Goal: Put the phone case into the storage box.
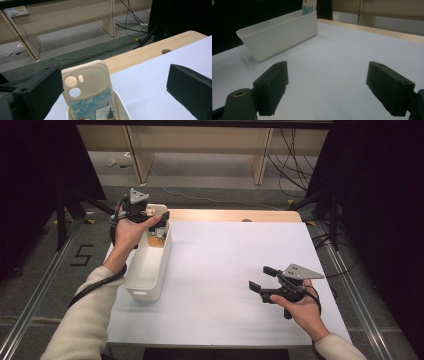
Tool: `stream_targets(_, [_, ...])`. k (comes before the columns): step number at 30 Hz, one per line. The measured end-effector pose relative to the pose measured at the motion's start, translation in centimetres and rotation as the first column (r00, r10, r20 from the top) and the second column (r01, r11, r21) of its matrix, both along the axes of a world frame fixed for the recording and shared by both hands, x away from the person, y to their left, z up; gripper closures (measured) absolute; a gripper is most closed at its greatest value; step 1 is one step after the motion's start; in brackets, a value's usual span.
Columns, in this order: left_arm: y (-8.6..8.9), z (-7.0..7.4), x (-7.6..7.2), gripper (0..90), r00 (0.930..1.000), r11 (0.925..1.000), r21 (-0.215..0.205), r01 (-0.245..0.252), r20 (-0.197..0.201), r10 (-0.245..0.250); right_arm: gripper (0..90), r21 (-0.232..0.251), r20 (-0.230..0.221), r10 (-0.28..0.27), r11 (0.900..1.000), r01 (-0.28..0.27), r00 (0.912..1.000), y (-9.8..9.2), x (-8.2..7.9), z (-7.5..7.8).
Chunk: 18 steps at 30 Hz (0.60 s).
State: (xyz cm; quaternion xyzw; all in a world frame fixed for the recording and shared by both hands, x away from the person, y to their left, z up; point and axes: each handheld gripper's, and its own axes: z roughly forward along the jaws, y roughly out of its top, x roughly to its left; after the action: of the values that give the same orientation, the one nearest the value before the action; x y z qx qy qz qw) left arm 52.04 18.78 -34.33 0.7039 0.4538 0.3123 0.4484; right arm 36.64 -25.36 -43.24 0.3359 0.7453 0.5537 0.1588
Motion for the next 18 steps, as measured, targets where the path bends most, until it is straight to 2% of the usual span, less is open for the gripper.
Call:
stream_targets(8, [0.0,-0.2,-0.8,0.0,0.9999,0.9998,-0.013,0.017,-0.002,-0.017,18.6,-0.001,-0.001,0.0,1.0,0.0,1.0,0.0,0.0,0.0])
stream_targets(18, [0.1,-0.7,-1.8,0.1,0.9993,0.9994,-0.009,0.035,-0.009,-0.035,18.7,-0.004,0.0,-0.001,1.0,0.001,1.0,0.0,0.0,0.0])
